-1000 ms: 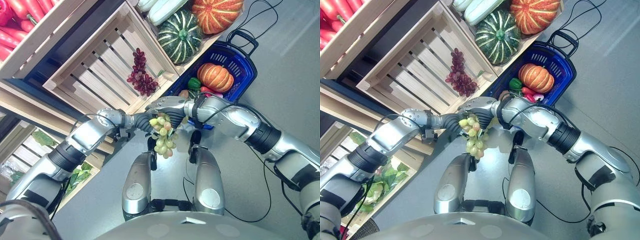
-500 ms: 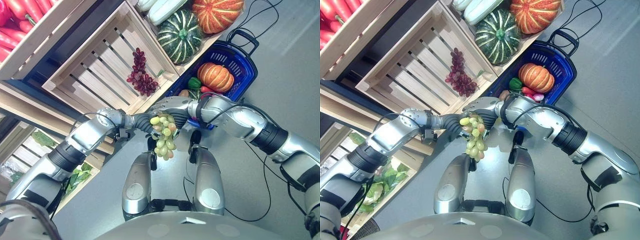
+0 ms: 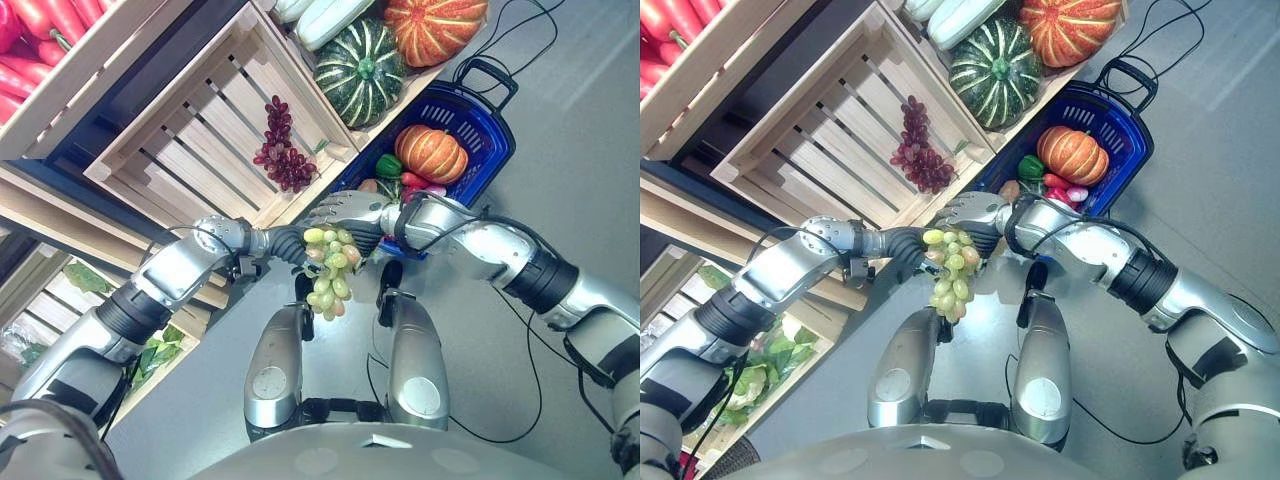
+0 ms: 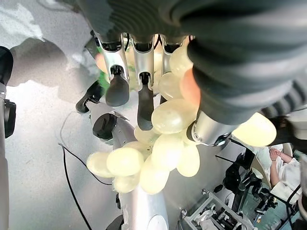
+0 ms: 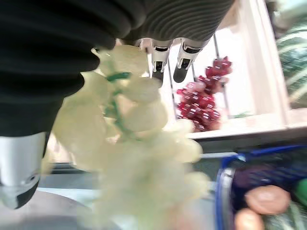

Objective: Pick up fruits and vegetables into the basket

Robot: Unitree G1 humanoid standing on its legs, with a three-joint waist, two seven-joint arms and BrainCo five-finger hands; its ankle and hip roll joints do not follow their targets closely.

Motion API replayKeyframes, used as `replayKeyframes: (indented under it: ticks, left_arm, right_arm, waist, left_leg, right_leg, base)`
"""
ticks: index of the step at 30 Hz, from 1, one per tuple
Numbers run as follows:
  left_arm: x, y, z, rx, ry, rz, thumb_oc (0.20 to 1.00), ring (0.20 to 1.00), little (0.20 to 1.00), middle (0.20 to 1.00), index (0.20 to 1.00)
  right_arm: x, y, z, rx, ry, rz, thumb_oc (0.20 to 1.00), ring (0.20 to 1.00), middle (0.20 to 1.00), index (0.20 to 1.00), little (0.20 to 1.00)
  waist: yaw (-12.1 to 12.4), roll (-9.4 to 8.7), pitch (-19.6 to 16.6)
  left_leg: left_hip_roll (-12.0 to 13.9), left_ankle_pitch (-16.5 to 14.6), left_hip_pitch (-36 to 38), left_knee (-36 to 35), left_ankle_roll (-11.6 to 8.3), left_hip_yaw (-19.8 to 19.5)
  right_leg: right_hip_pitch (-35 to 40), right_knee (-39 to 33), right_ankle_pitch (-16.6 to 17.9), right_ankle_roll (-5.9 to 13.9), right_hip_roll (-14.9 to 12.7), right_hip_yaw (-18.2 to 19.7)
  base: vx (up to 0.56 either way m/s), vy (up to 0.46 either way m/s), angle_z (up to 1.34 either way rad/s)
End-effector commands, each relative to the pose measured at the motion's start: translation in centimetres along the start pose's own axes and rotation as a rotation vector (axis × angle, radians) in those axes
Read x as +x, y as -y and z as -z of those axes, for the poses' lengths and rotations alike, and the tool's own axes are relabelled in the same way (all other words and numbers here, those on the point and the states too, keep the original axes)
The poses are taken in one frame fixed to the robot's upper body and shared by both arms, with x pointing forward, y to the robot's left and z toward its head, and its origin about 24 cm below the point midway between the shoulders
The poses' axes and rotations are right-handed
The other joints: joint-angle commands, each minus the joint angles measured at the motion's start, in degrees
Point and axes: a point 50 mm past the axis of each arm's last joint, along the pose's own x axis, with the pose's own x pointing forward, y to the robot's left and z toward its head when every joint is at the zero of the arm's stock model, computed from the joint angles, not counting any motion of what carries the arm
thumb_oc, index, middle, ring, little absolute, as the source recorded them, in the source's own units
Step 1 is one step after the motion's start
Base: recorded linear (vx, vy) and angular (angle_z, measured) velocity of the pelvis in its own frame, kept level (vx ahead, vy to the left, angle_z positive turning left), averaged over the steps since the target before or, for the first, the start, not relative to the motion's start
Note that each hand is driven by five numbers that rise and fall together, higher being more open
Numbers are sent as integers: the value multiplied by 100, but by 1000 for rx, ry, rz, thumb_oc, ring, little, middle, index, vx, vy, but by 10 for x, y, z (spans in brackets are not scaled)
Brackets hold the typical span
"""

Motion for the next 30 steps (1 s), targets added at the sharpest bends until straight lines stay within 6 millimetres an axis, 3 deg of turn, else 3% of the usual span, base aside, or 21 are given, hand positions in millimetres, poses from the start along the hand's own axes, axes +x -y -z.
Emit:
replayKeyframes:
  ticks: [1,12,16,17,18,19,20,23,30]
  left_arm:
    - [-4,17,-26,34,232,58,200,200,200,200,200]
    - [-1,21,-36,36,323,75,200,200,200,200,200]
    - [0,23,-40,41,354,88,200,200,200,200,200]
    - [1,24,-41,39,364,90,200,200,200,200,200]
    - [1,25,-41,36,372,92,200,200,200,200,200]
    - [2,25,-41,35,375,92,200,200,200,200,200]
    - [4,28,-42,35,386,99,200,200,200,200,200]
    - [7,31,-44,33,401,99,200,200,200,200,200]
    - [14,31,-41,12,391,80,200,200,200,200,200]
  right_arm:
    - [4,-10,4,-23,-102,20,1000,1000,1000,1000,1000]
    - [13,-27,13,33,-205,11,1000,1000,1000,1000,1000]
    - [19,-31,7,171,-156,16,1000,1000,1000,1000,1000]
    - [20,-32,4,269,-127,10,868,868,868,868,868]
    - [20,-35,0,355,-92,0,454,454,454,454,454]
    - [20,-35,-2,399,-70,-3,200,200,200,200,200]
    - [21,-37,-11,566,9,0,200,200,200,200,200]
    - [25,-40,-23,746,101,25,200,200,200,200,200]
    - [23,-40,-34,803,184,98,200,200,200,200,200]
  waist:
    - [-89,-31,-251]
    - [-72,8,-154]
    - [-47,21,-122]
    - [-44,20,-95]
    - [-43,20,-107]
    - [-43,22,-109]
    - [-38,13,-100]
    - [-30,13,-94]
    - [-81,-1,-123]
  left_leg:
    - [-61,-288,-205,185,212,158]
    - [-98,-291,-296,216,238,134]
    - [-117,-294,-322,230,248,99]
    - [-125,-328,-317,266,248,87]
    - [-125,-296,-335,240,249,78]
    - [-124,-296,-338,242,248,72]
    - [-136,-299,-348,262,251,54]
    - [-149,-287,-356,257,252,41]
    - [-153,-282,-363,282,266,53]
  right_leg:
    - [390,117,-585,525,-154,203]
    - [319,153,-586,504,-149,188]
    - [303,177,-587,494,-155,174]
    - [304,229,-628,496,-164,177]
    - [289,203,-596,492,-162,170]
    - [287,207,-597,491,-163,166]
    - [281,233,-604,490,-178,164]
    - [277,241,-603,481,-193,148]
    - [282,254,-603,472,-167,120]
  base:
    - [0,0,0]
    - [0,0,0]
    - [0,0,0]
    - [0,0,0]
    - [0,0,0]
    - [0,0,0]
    - [0,0,0]
    - [0,0,0]
    - [0,0,0]
